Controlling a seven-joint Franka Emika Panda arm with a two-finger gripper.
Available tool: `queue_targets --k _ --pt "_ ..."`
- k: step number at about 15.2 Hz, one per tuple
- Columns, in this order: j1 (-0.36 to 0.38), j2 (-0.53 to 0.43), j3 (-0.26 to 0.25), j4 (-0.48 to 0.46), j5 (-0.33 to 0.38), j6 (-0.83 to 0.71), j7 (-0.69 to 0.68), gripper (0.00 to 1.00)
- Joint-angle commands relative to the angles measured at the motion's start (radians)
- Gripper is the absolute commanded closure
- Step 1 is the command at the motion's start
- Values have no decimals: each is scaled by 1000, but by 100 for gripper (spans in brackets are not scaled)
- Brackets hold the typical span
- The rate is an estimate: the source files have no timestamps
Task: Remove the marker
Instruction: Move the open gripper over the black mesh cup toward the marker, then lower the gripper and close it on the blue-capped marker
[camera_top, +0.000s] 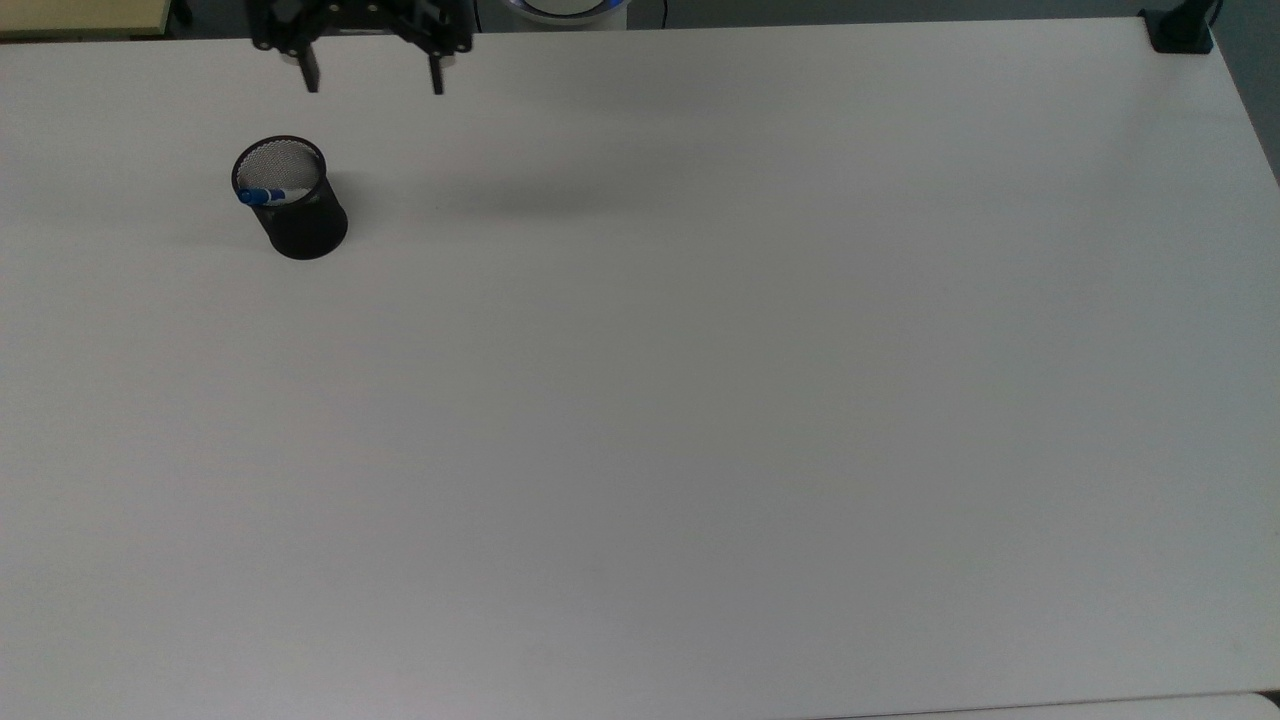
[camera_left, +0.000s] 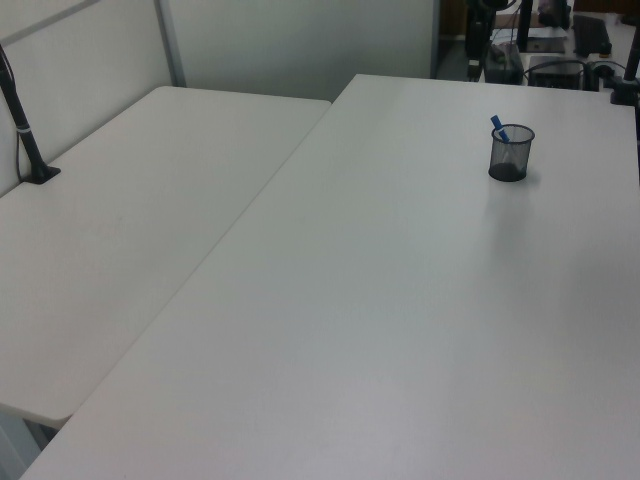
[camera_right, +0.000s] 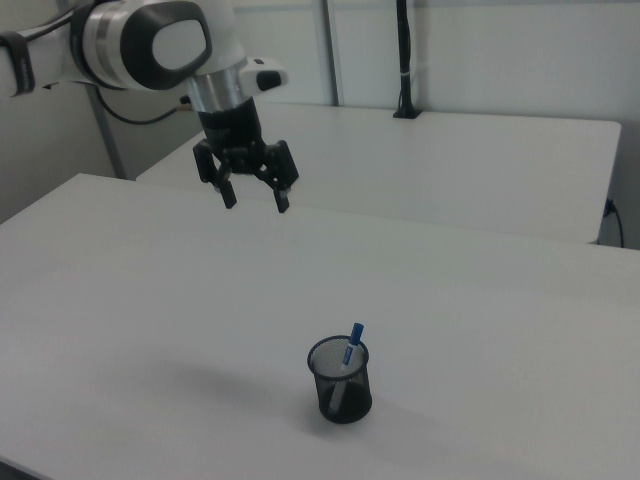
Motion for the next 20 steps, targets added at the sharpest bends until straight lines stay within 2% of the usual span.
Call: queue_targets --k 1,2,3,6,9,10,13,16,17,18,20 --pt "-19 -24 -5 -61 -129 -40 -61 0" --pt "-22 -21 -5 -83 -176 -37 -60 0" --pt "-26 -21 -5 -111 -189 -27 -58 0" --pt "-72 -27 -9 -155 -191 26 -58 0" --pt "-109 -27 -14 -249 -191 194 -57 0" --pt "-123 -26 -17 -273 -191 241 -57 3" --pt "-128 -21 -58 -309 -183 322 -54 8" --pt "-129 -14 -84 -345 -136 400 -51 24" --pt "-129 -9 -87 -358 -119 425 -43 38" --pt "-129 0 -87 -361 -115 445 -20 42" --pt "-129 26 -87 -370 -115 486 -1 43"
